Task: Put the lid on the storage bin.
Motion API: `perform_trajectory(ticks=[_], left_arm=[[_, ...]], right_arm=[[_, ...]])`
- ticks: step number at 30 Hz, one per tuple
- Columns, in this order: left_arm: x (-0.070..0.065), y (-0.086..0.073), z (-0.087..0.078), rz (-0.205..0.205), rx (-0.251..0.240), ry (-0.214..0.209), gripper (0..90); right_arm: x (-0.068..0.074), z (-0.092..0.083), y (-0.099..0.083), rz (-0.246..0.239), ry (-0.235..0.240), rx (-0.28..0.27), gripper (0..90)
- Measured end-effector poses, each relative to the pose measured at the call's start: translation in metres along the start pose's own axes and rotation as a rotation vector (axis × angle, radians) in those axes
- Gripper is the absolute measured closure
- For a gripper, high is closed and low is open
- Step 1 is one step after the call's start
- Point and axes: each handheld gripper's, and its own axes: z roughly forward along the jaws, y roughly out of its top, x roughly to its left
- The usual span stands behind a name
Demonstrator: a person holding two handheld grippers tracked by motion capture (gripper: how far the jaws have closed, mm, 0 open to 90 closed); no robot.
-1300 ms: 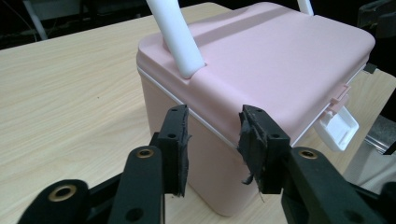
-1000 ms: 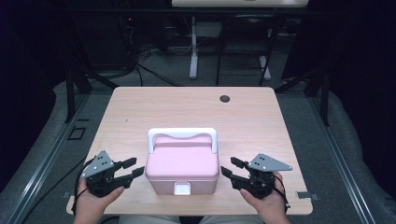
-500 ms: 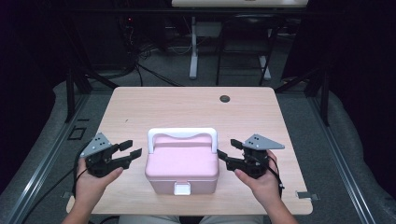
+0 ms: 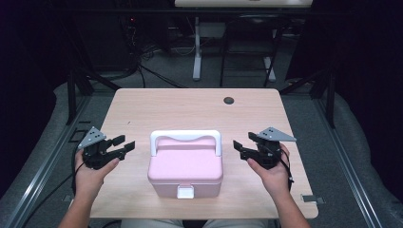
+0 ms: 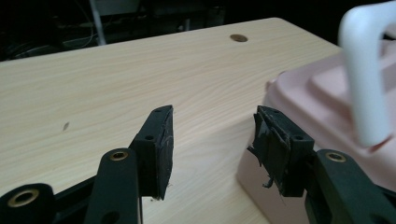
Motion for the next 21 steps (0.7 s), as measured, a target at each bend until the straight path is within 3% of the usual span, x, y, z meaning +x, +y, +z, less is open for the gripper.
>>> perform_trajectory(ticks=[7, 14, 21], left_arm=[[0.012, -0.022, 0.009, -0.023, 0.018, 0.035, 46.5], [0.018, -0.040, 0.021, -0.054, 0.044, 0.027, 46.8], [0.022, -0.054, 0.027, -0.077, 0.055, 0.047, 47.3]], right_arm=[[-0.015, 0.009, -0.023, 0.020, -0.074, 0.002, 32.3], [-0.023, 0.018, -0.042, -0.053, -0.137, 0.018, 32.3], [-0.030, 0.029, -0.058, -0.007, -0.109, 0.072, 32.4]])
